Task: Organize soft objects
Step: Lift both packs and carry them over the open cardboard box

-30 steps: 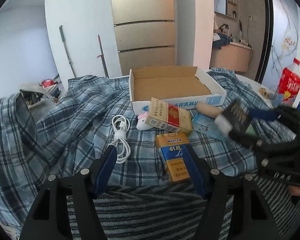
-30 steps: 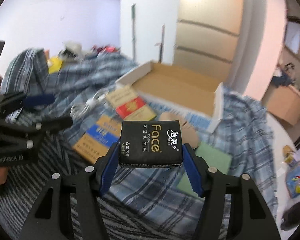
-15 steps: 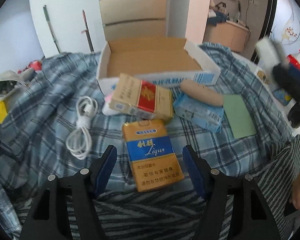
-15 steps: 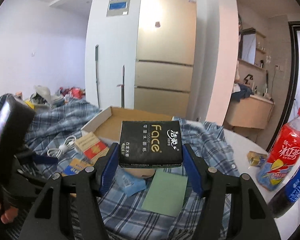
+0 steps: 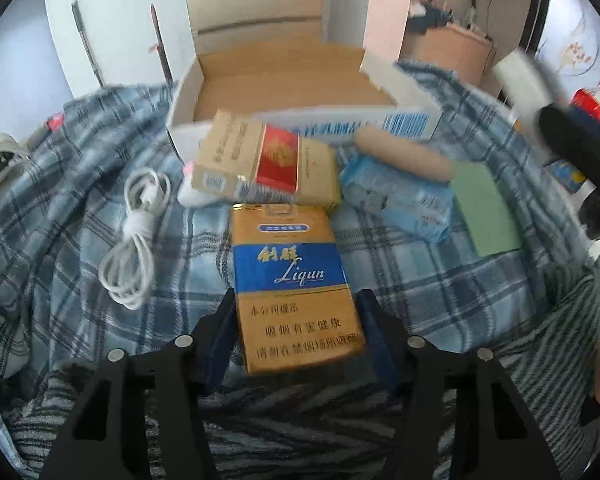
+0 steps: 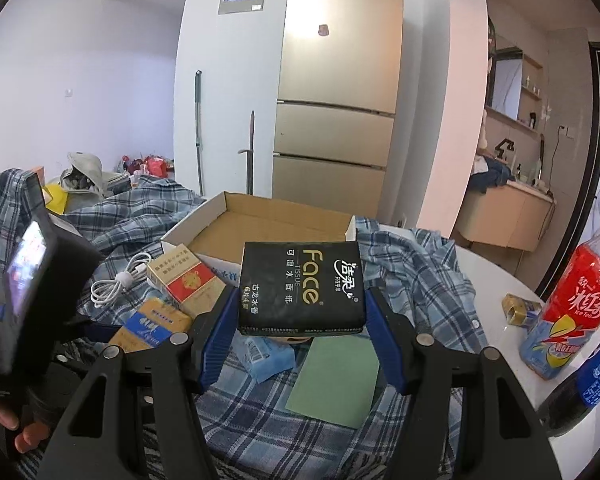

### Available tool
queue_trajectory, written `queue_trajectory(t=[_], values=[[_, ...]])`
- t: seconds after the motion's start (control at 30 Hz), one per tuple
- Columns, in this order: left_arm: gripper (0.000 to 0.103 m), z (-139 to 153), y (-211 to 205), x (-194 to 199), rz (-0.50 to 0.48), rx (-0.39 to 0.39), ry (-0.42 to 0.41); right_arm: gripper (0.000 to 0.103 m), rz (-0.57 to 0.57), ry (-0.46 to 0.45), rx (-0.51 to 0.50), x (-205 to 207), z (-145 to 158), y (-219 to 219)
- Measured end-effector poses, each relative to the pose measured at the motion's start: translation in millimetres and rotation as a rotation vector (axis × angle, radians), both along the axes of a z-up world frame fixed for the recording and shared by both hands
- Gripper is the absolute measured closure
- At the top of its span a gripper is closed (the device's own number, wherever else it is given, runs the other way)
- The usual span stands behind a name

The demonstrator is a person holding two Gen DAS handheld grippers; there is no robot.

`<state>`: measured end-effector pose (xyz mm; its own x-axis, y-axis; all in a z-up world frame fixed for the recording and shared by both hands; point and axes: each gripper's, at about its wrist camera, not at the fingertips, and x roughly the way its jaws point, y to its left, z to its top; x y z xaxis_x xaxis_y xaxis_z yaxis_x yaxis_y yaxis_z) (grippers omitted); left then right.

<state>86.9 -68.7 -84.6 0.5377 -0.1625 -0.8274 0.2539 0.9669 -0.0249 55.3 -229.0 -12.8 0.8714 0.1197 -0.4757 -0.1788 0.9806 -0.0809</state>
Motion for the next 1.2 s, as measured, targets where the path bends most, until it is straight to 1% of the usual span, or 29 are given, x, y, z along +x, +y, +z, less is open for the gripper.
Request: queue_trajectory(t=[0.1,0.2,0.3,0.33,0.4,0.47,0.57,0.67,0.73,0.87,1.0,1.07,1.1,1.17,1.2], values=[[0.046,13,5,-12,-0.003,-0.039,-0.078,0.041,0.000,-0.006,-0.001,-2,0,0],[0.046,28,12,-26,0.002,-0.081,-0.184,0.041,0.003,-0.020,0.003,-4,1,0],[0.046,47,17,-42,-0.032,-0.156,-0.311,0.041,0.004,-0.052,0.024,-9,5,-3],[0.046,55,16,-49,-0.039,-0.163,-0.381,0.041,0.002,-0.070,0.035,-11,7,-4],[0.046,64,14,-62,-0.034,-0.145,-0.479,0.041,-0.017,-0.107,0.052,-16,10,-7],[0.046,69,14,-69,-0.026,-0.137,-0.541,0.041,-0.031,-0.152,0.069,-22,14,-10],[0.046,77,16,-76,-0.017,-0.132,-0.595,0.041,-0.027,-0.192,0.067,-29,18,-9],[0.046,73,14,-75,-0.011,-0.116,-0.589,0.041,-0.019,-0.211,0.057,-32,19,-6],[0.046,72,11,-77,-0.016,-0.120,-0.595,0.041,-0.022,-0.225,0.058,-34,19,-5],[0.046,78,16,-93,0.017,-0.141,-0.666,0.041,-0.019,-0.240,0.058,-35,20,-6],[0.046,84,18,-104,0.020,-0.143,-0.719,0.041,-0.020,-0.264,0.055,-38,21,-6],[0.046,90,17,-111,0.014,-0.145,-0.743,0.041,-0.034,-0.276,0.054,-42,24,-6],[0.046,94,17,-114,0.009,-0.142,-0.751,0.041,-0.037,-0.271,0.059,-43,26,-6],[0.046,107,22,-121,-0.004,-0.169,-0.761,0.041,-0.026,-0.248,0.084,-47,35,-8],[0.046,113,22,-123,-0.007,-0.165,-0.769,0.041,-0.021,-0.242,0.101,-50,40,-11]])
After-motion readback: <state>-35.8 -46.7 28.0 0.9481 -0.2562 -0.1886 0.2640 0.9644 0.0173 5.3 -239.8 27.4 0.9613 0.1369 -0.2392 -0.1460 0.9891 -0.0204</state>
